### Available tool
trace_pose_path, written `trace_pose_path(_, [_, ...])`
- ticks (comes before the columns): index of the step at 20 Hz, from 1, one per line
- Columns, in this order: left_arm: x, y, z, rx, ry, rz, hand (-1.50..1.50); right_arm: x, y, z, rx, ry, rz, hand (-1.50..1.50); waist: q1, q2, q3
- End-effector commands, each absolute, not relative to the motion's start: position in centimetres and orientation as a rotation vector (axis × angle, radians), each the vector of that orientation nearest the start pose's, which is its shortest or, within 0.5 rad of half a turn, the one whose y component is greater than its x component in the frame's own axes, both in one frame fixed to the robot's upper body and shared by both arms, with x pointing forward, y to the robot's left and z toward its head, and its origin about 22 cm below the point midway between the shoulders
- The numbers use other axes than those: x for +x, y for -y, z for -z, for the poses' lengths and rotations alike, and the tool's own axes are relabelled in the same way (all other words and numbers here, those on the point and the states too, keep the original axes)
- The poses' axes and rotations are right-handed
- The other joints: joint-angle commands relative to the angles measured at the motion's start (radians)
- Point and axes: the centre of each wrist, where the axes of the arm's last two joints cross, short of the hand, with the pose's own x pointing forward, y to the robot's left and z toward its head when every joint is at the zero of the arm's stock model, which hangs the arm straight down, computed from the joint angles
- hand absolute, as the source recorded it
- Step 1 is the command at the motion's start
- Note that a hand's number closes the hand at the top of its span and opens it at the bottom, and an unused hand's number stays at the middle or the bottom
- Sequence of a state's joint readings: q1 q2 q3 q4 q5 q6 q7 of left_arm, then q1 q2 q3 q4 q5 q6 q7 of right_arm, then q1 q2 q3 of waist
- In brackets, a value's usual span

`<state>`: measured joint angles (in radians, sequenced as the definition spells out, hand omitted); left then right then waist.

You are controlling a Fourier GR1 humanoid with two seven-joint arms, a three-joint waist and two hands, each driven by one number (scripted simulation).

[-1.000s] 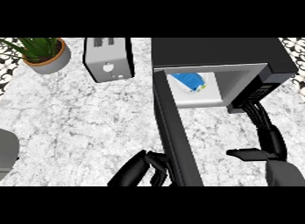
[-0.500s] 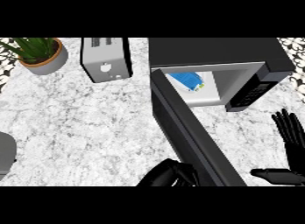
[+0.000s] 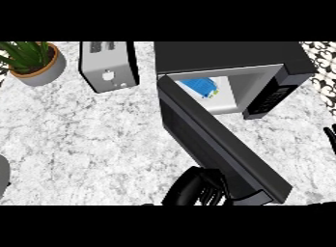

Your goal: Pick up the milk, place it into the microwave and close the microwave

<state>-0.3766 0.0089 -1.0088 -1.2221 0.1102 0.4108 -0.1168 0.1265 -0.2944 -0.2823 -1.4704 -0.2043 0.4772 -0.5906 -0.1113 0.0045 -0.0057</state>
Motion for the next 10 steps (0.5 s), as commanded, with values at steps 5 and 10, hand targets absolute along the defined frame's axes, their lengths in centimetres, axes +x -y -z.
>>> trace_pose_path(5, [21.7,0.3,1.0,-0.331,1.699,0.598,1.5,20.4,37.8,-3.3,0.27,2.039,-0.244,-1.5,-0.044,0.013,-0.002])
trace_pose_path(10, [23.9,0.8,-0.5,-0.301,1.756,0.549,1.5,20.9,37.3,-4.8,0.369,2.033,-0.327,-1.5,-0.082,0.024,-0.002])
